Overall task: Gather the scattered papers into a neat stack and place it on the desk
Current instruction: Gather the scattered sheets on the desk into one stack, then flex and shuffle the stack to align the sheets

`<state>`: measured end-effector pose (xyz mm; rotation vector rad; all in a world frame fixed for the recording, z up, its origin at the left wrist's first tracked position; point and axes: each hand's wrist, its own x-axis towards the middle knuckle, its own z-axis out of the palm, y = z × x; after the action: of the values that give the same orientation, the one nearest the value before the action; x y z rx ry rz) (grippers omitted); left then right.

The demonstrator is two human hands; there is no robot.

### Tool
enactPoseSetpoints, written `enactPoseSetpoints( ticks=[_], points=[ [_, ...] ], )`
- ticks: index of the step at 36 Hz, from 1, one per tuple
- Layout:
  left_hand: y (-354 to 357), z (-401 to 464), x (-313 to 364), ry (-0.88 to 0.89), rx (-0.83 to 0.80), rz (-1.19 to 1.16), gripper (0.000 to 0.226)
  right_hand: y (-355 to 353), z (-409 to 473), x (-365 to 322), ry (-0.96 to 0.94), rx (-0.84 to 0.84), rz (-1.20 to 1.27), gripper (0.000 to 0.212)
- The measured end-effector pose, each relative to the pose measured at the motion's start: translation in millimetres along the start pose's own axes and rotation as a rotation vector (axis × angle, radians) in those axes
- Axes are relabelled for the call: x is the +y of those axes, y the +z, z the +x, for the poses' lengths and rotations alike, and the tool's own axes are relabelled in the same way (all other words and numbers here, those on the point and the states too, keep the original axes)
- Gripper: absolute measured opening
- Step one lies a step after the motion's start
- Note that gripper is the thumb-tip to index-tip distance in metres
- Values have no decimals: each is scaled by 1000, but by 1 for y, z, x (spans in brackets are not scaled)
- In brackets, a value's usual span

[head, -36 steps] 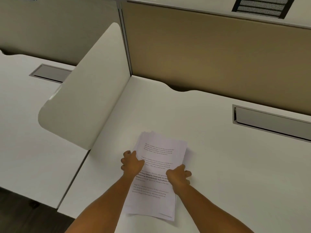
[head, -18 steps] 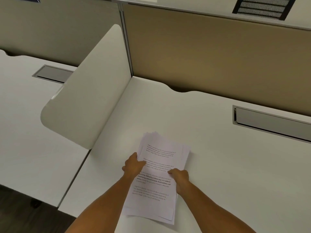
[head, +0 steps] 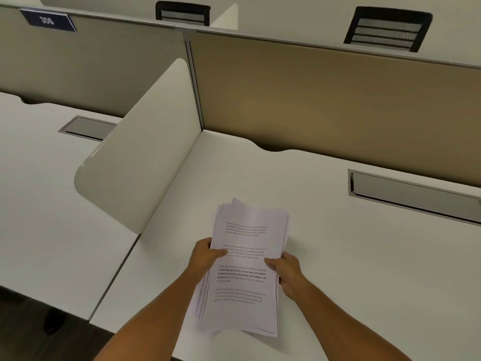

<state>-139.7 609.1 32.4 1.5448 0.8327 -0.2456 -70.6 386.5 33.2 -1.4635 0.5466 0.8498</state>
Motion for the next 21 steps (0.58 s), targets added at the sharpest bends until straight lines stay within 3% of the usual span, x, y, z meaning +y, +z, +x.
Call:
enactPoseSetpoints(
  ticks=[7, 16, 21],
  points=[
    [23, -25, 39, 172, -85, -118, 47, -49, -32, -42, -212, -31, -41, 26],
    [101, -65, 74, 367, -23, -104, 27, -144, -62, -70, -431, -26, -77, 27],
    [154, -77, 85, 395, -4, -119, 40, -198, -71, -65, -483, 24, -4, 27]
  ],
)
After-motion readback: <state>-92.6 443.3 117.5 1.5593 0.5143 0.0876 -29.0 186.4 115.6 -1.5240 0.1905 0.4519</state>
